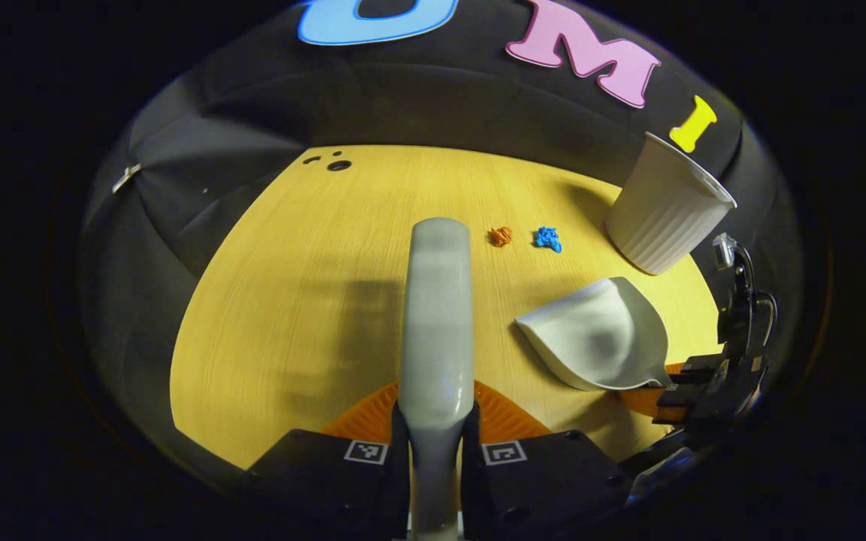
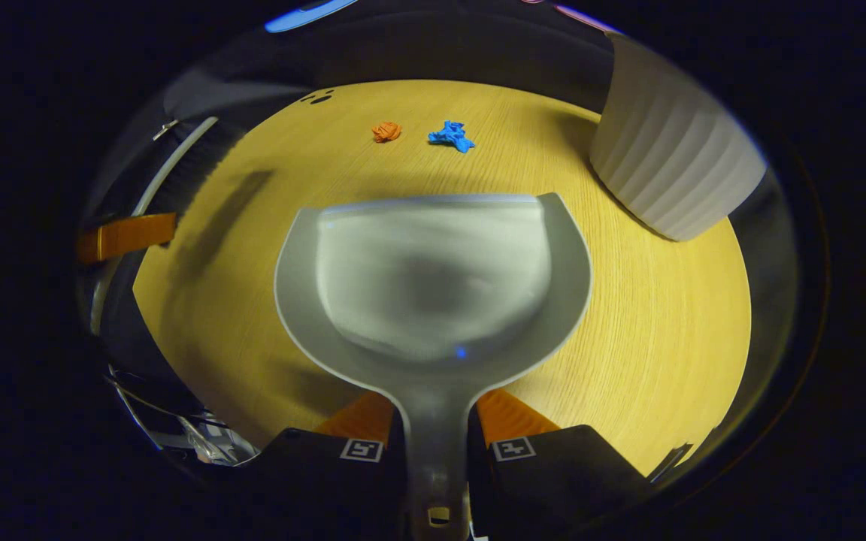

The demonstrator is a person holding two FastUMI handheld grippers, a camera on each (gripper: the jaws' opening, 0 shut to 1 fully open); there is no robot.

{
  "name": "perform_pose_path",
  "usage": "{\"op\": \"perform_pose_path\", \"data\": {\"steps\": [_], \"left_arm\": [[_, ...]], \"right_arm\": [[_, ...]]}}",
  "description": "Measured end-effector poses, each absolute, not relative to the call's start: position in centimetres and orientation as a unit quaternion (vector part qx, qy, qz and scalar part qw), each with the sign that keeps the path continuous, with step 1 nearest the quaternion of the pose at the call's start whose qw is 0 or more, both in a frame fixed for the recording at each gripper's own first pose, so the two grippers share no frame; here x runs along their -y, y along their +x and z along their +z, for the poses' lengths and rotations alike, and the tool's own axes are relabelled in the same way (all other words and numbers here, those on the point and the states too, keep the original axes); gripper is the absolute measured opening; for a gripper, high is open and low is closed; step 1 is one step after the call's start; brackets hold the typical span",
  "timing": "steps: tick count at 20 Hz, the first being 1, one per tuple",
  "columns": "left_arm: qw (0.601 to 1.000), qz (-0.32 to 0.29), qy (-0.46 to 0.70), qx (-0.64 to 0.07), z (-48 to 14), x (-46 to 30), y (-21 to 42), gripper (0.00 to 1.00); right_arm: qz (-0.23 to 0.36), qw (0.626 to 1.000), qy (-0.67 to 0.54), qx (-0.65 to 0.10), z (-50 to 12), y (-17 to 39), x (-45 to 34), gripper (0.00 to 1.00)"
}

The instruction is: Pick up the small broom and dustpan from the desktop, sweep the trash into the dustpan with the broom, and then empty the trash into the garbage bin.

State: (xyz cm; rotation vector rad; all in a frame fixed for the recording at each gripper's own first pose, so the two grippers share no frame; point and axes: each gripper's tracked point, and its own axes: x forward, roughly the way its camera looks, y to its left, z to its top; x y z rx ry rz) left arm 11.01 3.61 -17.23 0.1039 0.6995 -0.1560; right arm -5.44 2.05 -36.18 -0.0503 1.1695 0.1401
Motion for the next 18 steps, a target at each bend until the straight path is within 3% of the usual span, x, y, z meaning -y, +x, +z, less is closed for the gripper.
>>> {"op": "perform_pose_path", "data": {"steps": [3, 5, 6, 9, 10, 17, 18], "left_arm": [[0.925, -0.089, 0.103, -0.354, -16.7, -4.0, 14.8, 0.31], [0.919, -0.100, 0.136, -0.357, -16.4, -3.7, 17.5, 0.31], [0.915, -0.108, 0.150, -0.358, -16.4, -3.2, 18.8, 0.31], [0.902, -0.130, 0.207, -0.355, -16.3, -2.5, 23.8, 0.31], [0.895, -0.138, 0.230, -0.356, -16.6, -2.3, 25.4, 0.31], [0.849, -0.208, 0.343, -0.343, -16.6, 2.9, 34.2, 0.32], [0.839, -0.221, 0.360, -0.343, -16.8, 3.7, 34.7, 0.30]], "right_arm": [[0.074, 0.831, -0.026, -0.551, -35.9, -5.3, -1.0, 0.34], [0.083, 0.831, -0.033, -0.549, -35.5, -5.2, -0.3, 0.42], [0.088, 0.829, -0.033, -0.552, -35.3, -5.4, 0.0, 0.37], [0.110, 0.824, -0.026, -0.555, -34.6, -5.7, 0.7, 0.41], [0.117, 0.823, -0.029, -0.555, -34.5, -5.7, 1.1, 0.37], [0.155, 0.812, -0.064, -0.559, -34.2, -5.7, 3.1, 0.37], [0.155, 0.810, -0.064, -0.562, -34.4, -5.7, 3.3, 0.33]]}}
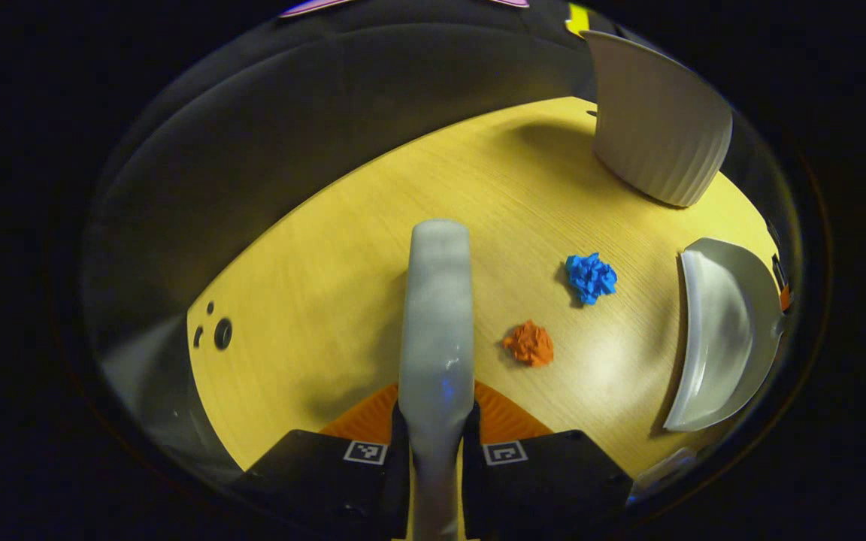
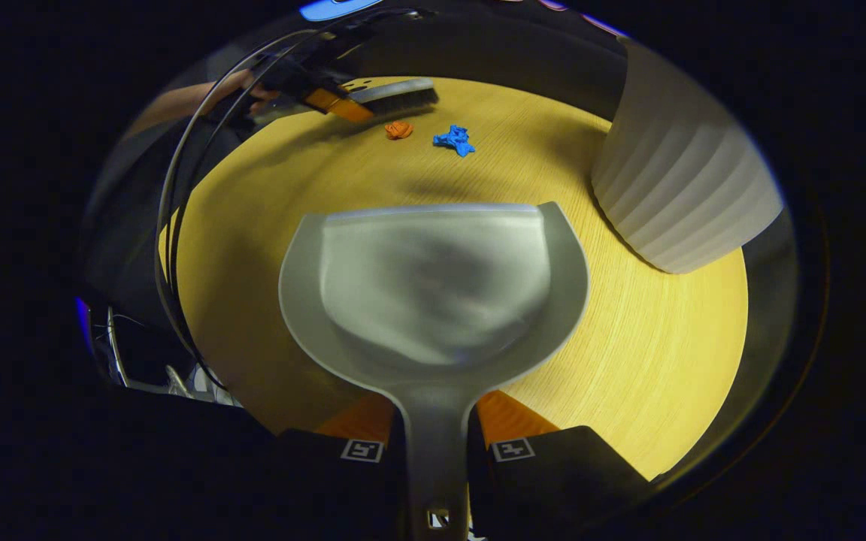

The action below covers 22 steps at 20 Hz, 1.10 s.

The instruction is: Pick up the small broom and dustpan from the desktop, sweep the trash into the dustpan with the broom, and then empty the trash into the garbage bin.

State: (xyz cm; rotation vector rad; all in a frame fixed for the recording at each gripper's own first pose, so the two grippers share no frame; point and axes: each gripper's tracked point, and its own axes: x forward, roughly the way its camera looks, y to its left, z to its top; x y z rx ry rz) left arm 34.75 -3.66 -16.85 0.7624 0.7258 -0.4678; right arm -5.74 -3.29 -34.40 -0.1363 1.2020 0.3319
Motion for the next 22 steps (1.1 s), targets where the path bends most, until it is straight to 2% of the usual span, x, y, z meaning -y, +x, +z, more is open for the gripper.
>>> {"op": "perform_pose_path", "data": {"steps": [1, 5, 6, 7, 8, 11, 12, 14, 15, 17, 18, 19, 20, 21, 22], "left_arm": [[0.827, -0.237, 0.375, -0.344, -17.1, 4.5, 35.1, 0.32], [0.775, -0.305, 0.419, -0.363, -18.8, 7.4, 34.3, 0.33], [0.762, -0.323, 0.422, -0.368, -19.2, 8.2, 33.7, 0.36], [0.751, -0.348, 0.421, -0.371, -19.5, 9.1, 32.9, 0.31], [0.740, -0.368, 0.420, -0.375, -20.0, 9.9, 32.0, 0.33], [0.718, -0.391, 0.428, -0.385, -20.8, 11.5, 30.1, 0.34], [0.712, -0.400, 0.419, -0.396, -21.2, 11.7, 29.0, 0.34], [0.698, -0.421, 0.400, -0.420, -21.8, 12.4, 26.5, 0.34], [0.686, -0.433, 0.393, -0.432, -22.1, 12.8, 24.7, 0.36], [0.665, -0.454, 0.392, -0.445, -23.1, 13.7, 21.5, 0.34], [0.656, -0.462, 0.391, -0.450, -23.6, 14.1, 20.1, 0.36], [0.649, -0.469, 0.386, -0.458, -23.8, 14.8, 18.5, 0.34], [0.646, -0.472, 0.378, -0.466, -24.1, 14.9, 17.0, 0.34], [0.642, -0.477, 0.369, -0.473, -24.5, 15.6, 15.4, 0.34], [0.641, -0.480, 0.365, -0.475, -24.7, 16.1, 14.2, 0.34]], "right_arm": [[0.154, 0.808, -0.064, -0.565, -34.5, -5.7, 3.5, 0.37], [0.154, 0.808, -0.067, -0.565, -34.6, -5.5, 3.4, 0.37], [0.156, 0.807, -0.068, -0.566, -34.7, -5.7, 3.3, 0.37], [0.156, 0.807, -0.069, -0.566, -34.9, -5.6, 3.4, 0.37], [0.156, 0.806, -0.069, -0.567, -35.1, -5.7, 3.4, 0.37], [0.160, 0.800, -0.068, -0.575, -36.2, -5.9, 3.6, 0.37], [0.161, 0.800, -0.068, -0.574, -36.4, -6.0, 3.7, 0.41], [0.163, 0.803, -0.070, -0.569, -36.4, -6.1, 3.7, 0.41], [0.162, 0.802, -0.074, -0.570, -36.4, -6.2, 3.6, 0.37], [0.161, 0.806, -0.074, -0.564, -36.1, -6.4, 3.6, 0.37], [0.160, 0.809, -0.073, -0.561, -36.2, -6.3, 3.6, 0.42], [0.159, 0.812, -0.072, -0.557, -36.1, -6.3, 3.6, 0.33], [0.159, 0.815, -0.072, -0.553, -36.1, -6.3, 3.6, 0.37], [0.161, 0.818, -0.075, -0.547, -36.1, -6.4, 3.6, 0.33], [0.162, 0.822, -0.080, -0.540, -36.0, -6.3, 3.6, 0.33]]}}
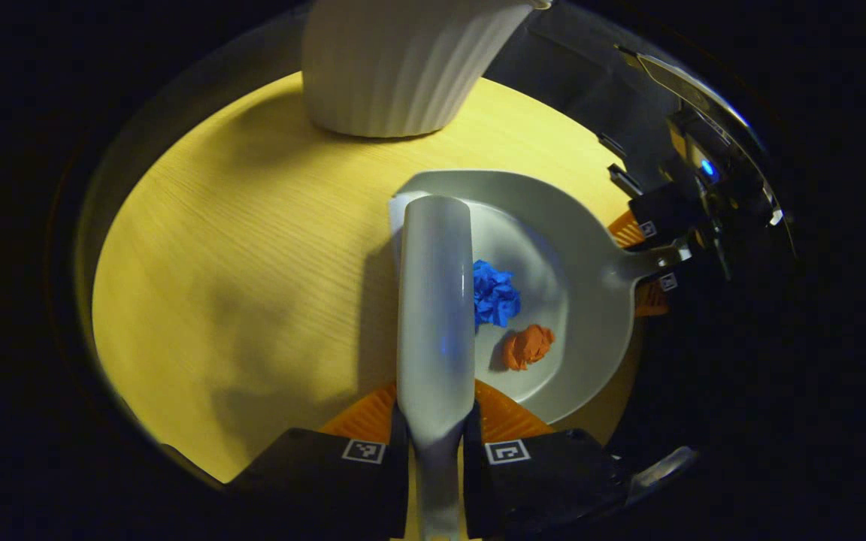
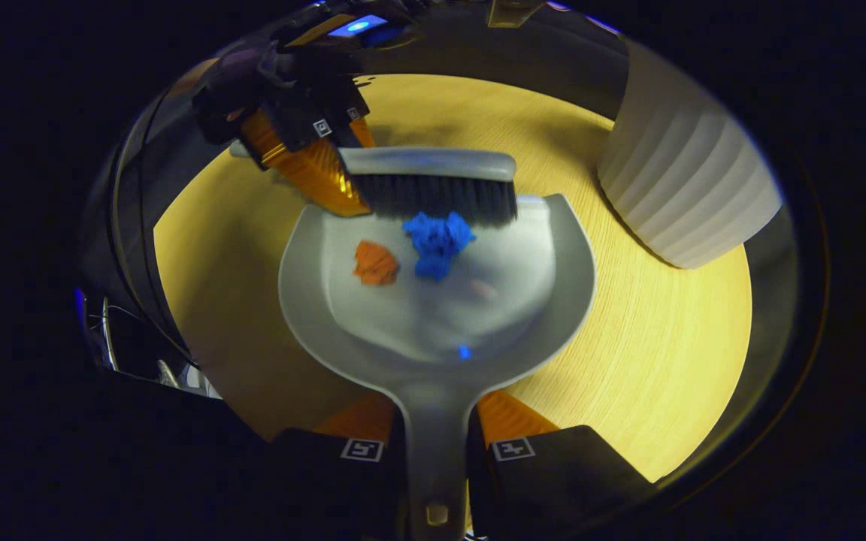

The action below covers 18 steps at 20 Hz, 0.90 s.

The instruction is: Pick up the small broom and dustpan from the desktop, sweep the trash into the dustpan with the broom, and then empty the trash into the garbage bin.

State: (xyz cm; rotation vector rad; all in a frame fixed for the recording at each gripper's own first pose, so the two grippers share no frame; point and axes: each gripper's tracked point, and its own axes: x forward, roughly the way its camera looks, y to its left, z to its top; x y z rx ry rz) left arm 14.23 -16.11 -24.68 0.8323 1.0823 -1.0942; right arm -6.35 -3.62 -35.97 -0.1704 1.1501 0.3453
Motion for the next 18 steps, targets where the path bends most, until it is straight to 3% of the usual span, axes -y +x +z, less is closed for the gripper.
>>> {"op": "perform_pose_path", "data": {"steps": [3, 7, 8, 9, 13, 14, 15, 18], "left_arm": [[0.670, -0.467, 0.343, -0.463, -24.8, 17.2, 11.9, 0.32], [0.747, -0.419, 0.241, -0.456, -23.1, 16.5, 10.1, 0.34], [0.766, -0.408, 0.215, -0.448, -22.5, 16.1, 9.8, 0.34], [0.783, -0.397, 0.191, -0.439, -22.3, 15.3, 9.4, 0.34], [0.840, -0.345, 0.120, -0.402, -21.1, 12.2, 8.6, 0.33], [0.852, -0.331, 0.106, -0.391, -21.0, 11.2, 8.4, 0.34], [0.863, -0.318, 0.093, -0.381, -21.0, 10.2, 8.2, 0.33], [0.890, -0.279, 0.054, -0.356, -21.8, 6.7, 7.8, 0.33]], "right_arm": [[0.161, 0.829, -0.081, -0.529, -36.2, -6.3, 3.7, 0.37], [0.153, 0.832, -0.082, -0.526, -36.3, -6.4, 4.3, 0.37], [0.151, 0.834, -0.079, -0.525, -36.2, -6.4, 4.4, 0.41], [0.149, 0.834, -0.076, -0.525, -35.9, -6.4, 4.5, 0.37], [0.140, 0.834, -0.066, -0.530, -36.1, -5.9, 5.5, 0.37], [0.136, 0.835, -0.063, -0.530, -36.0, -5.6, 5.8, 0.41], [0.132, 0.835, -0.059, -0.530, -35.9, -5.3, 6.4, 0.37], [0.112, 0.841, -0.047, -0.527, -35.1, -4.4, 8.5, 0.41]]}}
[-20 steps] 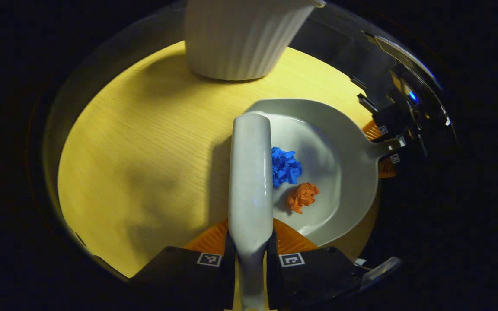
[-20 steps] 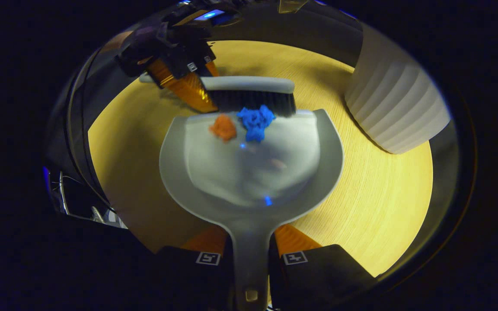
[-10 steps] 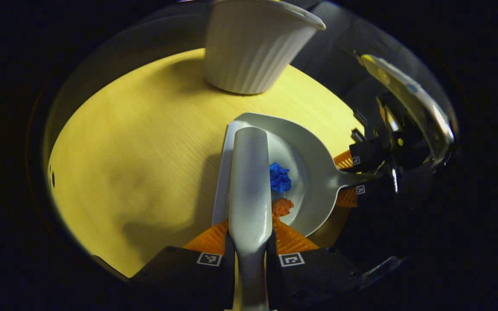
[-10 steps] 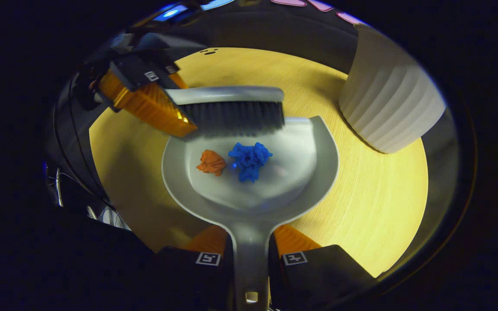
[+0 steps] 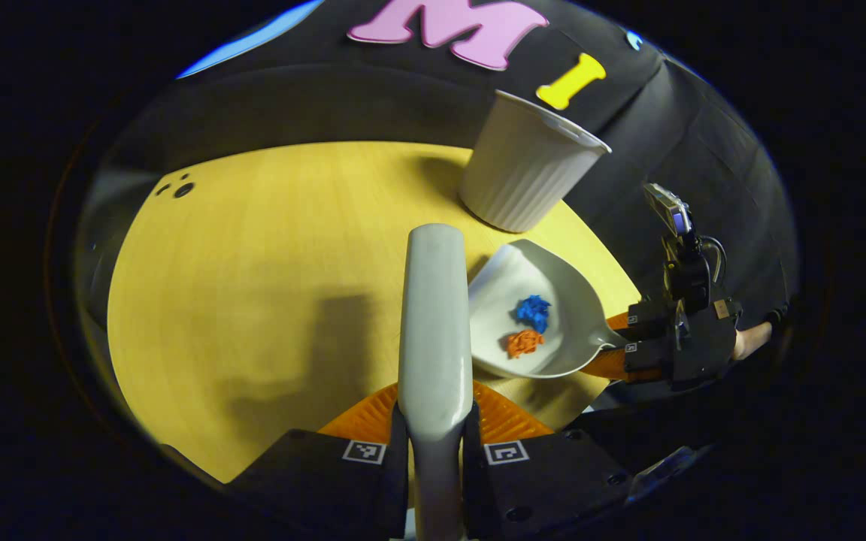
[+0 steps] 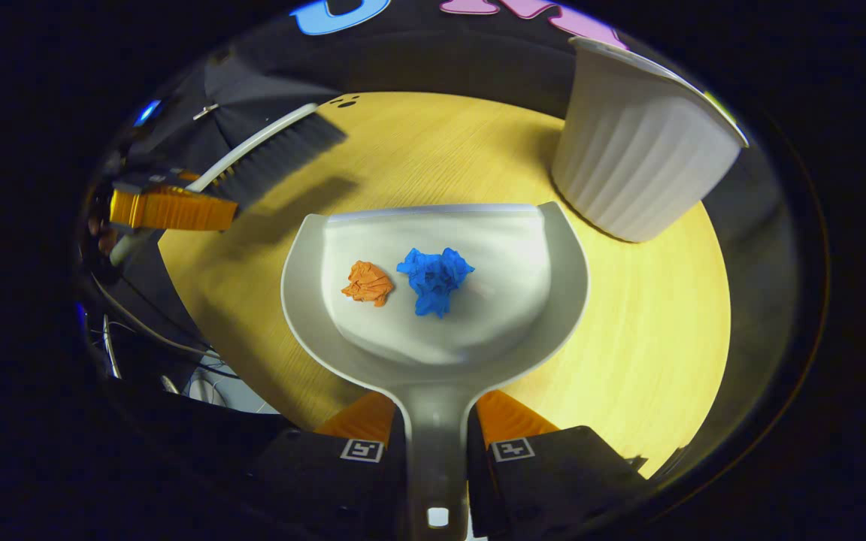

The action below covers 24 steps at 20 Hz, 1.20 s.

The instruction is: Pick up the small broom and dustpan from the desktop, sweep the trash into the dustpan with the broom, and then empty the trash into the garbage bin.

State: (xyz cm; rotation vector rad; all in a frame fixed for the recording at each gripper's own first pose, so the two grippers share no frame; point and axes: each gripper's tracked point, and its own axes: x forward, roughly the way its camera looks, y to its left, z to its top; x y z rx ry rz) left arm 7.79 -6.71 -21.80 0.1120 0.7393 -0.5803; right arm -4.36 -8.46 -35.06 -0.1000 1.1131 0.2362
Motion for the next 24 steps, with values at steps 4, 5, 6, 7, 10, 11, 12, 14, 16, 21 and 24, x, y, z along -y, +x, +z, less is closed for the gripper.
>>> {"op": "perform_pose_path", "data": {"steps": [4, 5, 6, 7, 10, 11, 12, 14, 16, 21, 24], "left_arm": [[0.908, -0.244, 0.018, -0.340, -24.3, 2.3, 7.3, 0.33], [0.911, -0.237, 0.013, -0.338, -24.5, 1.3, 6.8, 0.33], [0.914, -0.230, 0.010, -0.334, -24.4, 0.5, 6.0, 0.31], [0.916, -0.226, 0.006, -0.330, -23.7, 0.1, 4.8, 0.33], [0.916, -0.235, -0.002, -0.326, -23.4, -0.9, 3.3, 0.33], [0.915, -0.239, 0.004, -0.324, -23.3, -1.4, 3.2, 0.33], [0.915, -0.240, 0.011, -0.324, -23.4, -1.5, 3.3, 0.33], [0.915, -0.243, 0.018, -0.322, -23.1, -1.5, 2.7, 0.33], [0.916, -0.242, 0.014, -0.319, -22.8, -2.3, 2.0, 0.31], [0.919, -0.228, -0.011, -0.321, -22.6, -4.2, 1.3, 0.33], [0.924, -0.216, -0.014, -0.317, -22.5, -5.0, 1.1, 0.33]], "right_arm": [[0.076, 0.855, -0.031, -0.513, -32.8, -4.9, 11.4, 0.41], [0.066, 0.858, -0.023, -0.508, -31.9, -5.0, 11.9, 0.37], [0.056, 0.862, -0.014, -0.503, -30.9, -5.3, 12.1, 0.37], [0.045, 0.866, -0.003, -0.498, -29.9, -5.3, 12.3, 0.37], [0.004, 0.873, 0.041, -0.485, -26.8, -5.7, 13.8, 0.37], [-0.005, 0.873, 0.061, -0.483, -25.7, -6.0, 14.2, 0.37], [-0.011, 0.875, 0.082, -0.477, -24.2, -6.1, 14.6, 0.37], [-0.021, 0.879, 0.107, -0.464, -21.7, -6.1, 16.1, 0.37], [-0.034, 0.888, 0.108, -0.446, -19.3, -5.3, 18.2, 0.39], [-0.063, 0.910, 0.092, -0.400, -15.0, 0.9, 22.7, 0.37], [-0.067, 0.908, 0.061, -0.409, -15.4, 4.3, 24.6, 0.37]]}}
